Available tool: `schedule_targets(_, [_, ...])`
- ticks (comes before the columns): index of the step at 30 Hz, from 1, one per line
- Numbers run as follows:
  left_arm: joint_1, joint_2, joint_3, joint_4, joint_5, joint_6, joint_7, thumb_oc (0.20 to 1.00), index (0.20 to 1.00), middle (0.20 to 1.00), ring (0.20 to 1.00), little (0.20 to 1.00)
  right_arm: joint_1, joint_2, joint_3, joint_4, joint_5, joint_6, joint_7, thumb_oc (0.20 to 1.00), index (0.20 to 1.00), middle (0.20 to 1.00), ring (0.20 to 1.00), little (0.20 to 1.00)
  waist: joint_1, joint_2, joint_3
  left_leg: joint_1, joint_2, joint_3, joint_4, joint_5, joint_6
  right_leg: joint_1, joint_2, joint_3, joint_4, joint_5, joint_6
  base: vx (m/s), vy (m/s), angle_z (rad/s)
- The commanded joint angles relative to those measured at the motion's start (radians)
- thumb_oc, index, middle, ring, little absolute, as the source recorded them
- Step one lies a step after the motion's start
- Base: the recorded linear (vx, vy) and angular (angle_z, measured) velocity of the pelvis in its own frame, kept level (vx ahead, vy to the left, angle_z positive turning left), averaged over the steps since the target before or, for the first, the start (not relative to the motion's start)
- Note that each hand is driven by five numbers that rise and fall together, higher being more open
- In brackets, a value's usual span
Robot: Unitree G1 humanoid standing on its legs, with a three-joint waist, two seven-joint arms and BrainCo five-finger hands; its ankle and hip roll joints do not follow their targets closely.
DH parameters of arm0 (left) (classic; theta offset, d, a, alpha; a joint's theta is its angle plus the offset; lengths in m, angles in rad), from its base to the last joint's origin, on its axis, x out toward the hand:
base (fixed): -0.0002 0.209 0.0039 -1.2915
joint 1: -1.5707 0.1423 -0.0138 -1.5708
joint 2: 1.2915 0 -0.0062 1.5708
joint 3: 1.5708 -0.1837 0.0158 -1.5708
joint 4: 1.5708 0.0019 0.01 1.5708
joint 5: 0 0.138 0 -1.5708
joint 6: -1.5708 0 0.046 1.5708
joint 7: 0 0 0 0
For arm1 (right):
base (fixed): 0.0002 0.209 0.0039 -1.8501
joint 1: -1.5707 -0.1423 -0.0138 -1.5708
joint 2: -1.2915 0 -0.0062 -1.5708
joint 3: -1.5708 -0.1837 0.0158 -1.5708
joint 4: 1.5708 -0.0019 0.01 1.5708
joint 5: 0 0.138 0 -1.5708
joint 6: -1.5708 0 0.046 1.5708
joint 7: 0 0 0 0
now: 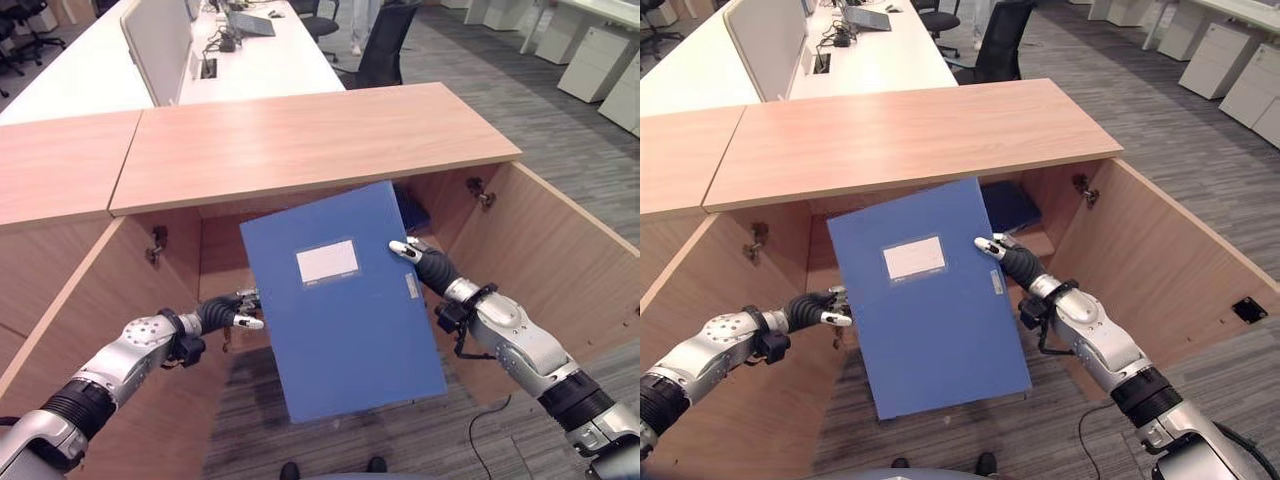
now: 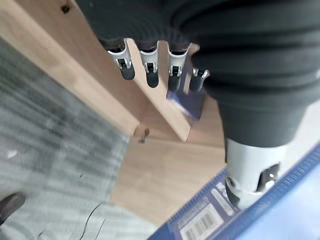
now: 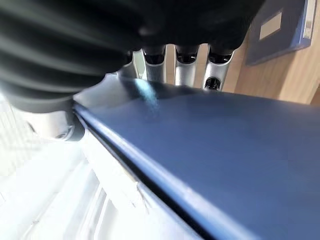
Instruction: Put the empty folder in the office cabinet
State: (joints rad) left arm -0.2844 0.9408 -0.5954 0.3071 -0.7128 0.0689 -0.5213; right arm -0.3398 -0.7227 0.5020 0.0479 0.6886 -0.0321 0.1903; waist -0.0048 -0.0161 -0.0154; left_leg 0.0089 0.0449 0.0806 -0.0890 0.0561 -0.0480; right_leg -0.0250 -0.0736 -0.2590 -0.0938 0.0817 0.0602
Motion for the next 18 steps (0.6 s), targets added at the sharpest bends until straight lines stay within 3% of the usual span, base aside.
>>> schedule_targets(1, [-0.053, -0.026, -0.029, 0.047, -0.049, -0.013, -0.051, 1.0, 1.0, 1.0, 1.0, 1.0, -0.063, 0.011, 0.016, -0.038, 0.066, -0.047, 0.027, 0.2, 0.2, 0.2, 0.2, 0.2, 0.018, -0.03, -0.062, -0.015, 0.022, 0.009, 0.002, -0.087, -0.048, 0.008, -0.033, -0.05, 0.007, -0.051, 0.108, 0.0, 0.0, 0.0])
schedule_targets(10, [-0.076, -0.11, -0.117, -0.017, -0.186, 0.067, -0.097, 1.0, 1.0, 1.0, 1.0, 1.0, -0.11, 0.065, 0.073, -0.03, 0.056, -0.041, 0.03, 0.2, 0.2, 0.2, 0.2, 0.2, 0.009, -0.029, -0.067, -0.014, 0.022, 0.013, 0.002, -0.087, -0.044, 0.008, -0.034, -0.047, 0.007, -0.05, 0.107, -0.01, -0.001, -0.04])
schedule_targets(18, [-0.057, -0.206, -0.117, -0.08, -0.253, 0.072, -0.067, 1.0, 1.0, 1.0, 1.0, 1.0, -0.11, 0.115, 0.076, -0.011, 0.037, -0.049, 0.014, 0.2, 0.2, 0.2, 0.2, 0.2, 0.015, -0.035, -0.063, -0.013, 0.018, 0.008, 0.002, -0.085, -0.04, 0.015, -0.036, -0.048, 0.007, -0.051, 0.104, -0.01, -0.002, -0.02])
